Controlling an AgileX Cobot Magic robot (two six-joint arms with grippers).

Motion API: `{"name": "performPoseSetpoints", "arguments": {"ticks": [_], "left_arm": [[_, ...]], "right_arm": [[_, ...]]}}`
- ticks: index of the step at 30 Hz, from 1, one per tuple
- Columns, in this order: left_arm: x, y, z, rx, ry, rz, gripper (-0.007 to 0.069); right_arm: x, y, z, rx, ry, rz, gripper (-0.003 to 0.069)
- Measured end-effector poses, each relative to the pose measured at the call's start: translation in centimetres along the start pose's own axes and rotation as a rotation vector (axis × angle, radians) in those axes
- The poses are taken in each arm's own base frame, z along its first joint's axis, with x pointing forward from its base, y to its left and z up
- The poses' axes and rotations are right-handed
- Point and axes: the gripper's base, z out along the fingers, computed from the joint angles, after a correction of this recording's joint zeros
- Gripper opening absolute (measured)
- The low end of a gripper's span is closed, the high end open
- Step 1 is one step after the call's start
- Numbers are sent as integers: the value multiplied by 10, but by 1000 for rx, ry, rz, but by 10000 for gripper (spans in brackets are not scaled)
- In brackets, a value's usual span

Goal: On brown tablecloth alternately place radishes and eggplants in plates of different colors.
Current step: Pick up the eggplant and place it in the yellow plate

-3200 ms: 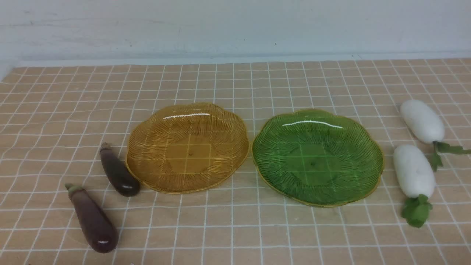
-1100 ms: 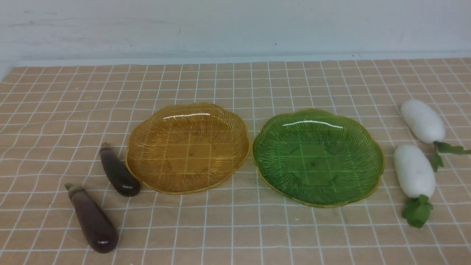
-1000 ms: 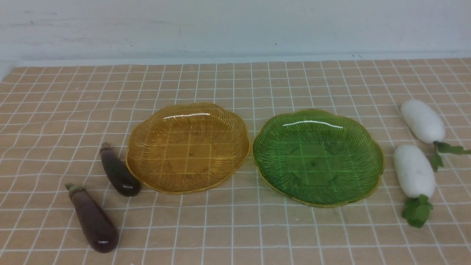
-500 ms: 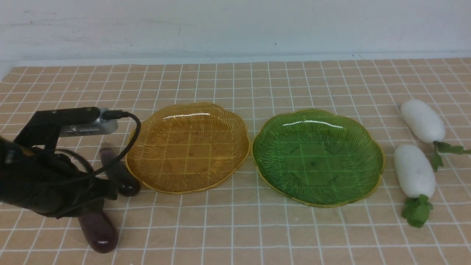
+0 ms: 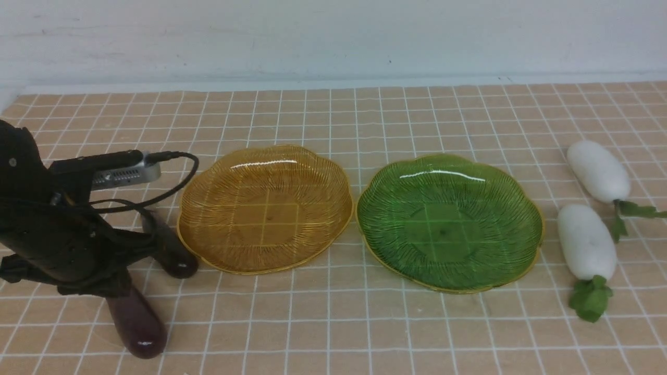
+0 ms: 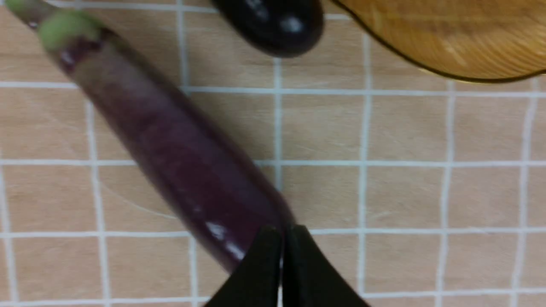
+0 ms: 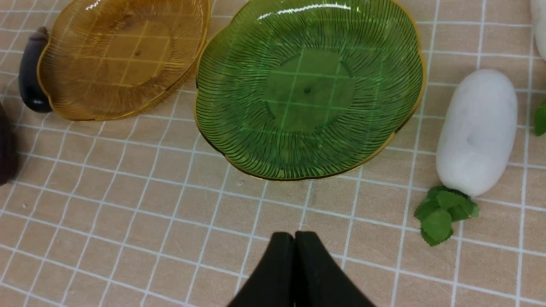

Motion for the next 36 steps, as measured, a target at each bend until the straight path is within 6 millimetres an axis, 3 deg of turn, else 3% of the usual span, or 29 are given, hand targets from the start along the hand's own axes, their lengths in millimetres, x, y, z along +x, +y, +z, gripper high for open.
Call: {"name": "performPoseSetpoints", "arguments": {"ticks": [4,8,9,11,15,16,18,21,23,24,26,31,36], "left_arm": [[-5,16,8,-27,22,-91,137],[-9,21,23,-37,48,-111,368],[-9,21,23,-35,46,-112,379],[-12,21,31,-37,53,-126,491],[-14,22,43,-44,75,-145,589],[-14,23,54,-54,106,-167,637],[-15,24,68,-63,131,-186,651],[-14,25,74,-69,150,-191,623],[-14,26,75,-83,164,-178,502],[-14,26,72,-98,184,-165,396],[-22,27,61,-129,202,-134,304],[-49,16,16,-91,101,-125,293],[-66,-4,-10,24,-13,-119,292]], "right_arm": [[0,1,0,-7,-1,1,-17],[0,1,0,-10,-2,1,-17],[0,1,0,-10,-2,0,-17],[0,1,0,-13,-3,-11,-17],[-1,2,0,-25,-7,-12,-17],[-1,3,0,-35,-10,-8,-17],[-1,4,0,-41,-7,-10,-17],[0,4,0,-43,-3,-11,-17],[0,4,0,-45,-2,-12,-17],[0,4,0,-46,-3,-11,-17],[0,4,0,-47,-3,-11,-17],[0,4,0,-49,-3,-9,-17],[0,5,0,-50,-4,-9,-17]]}}
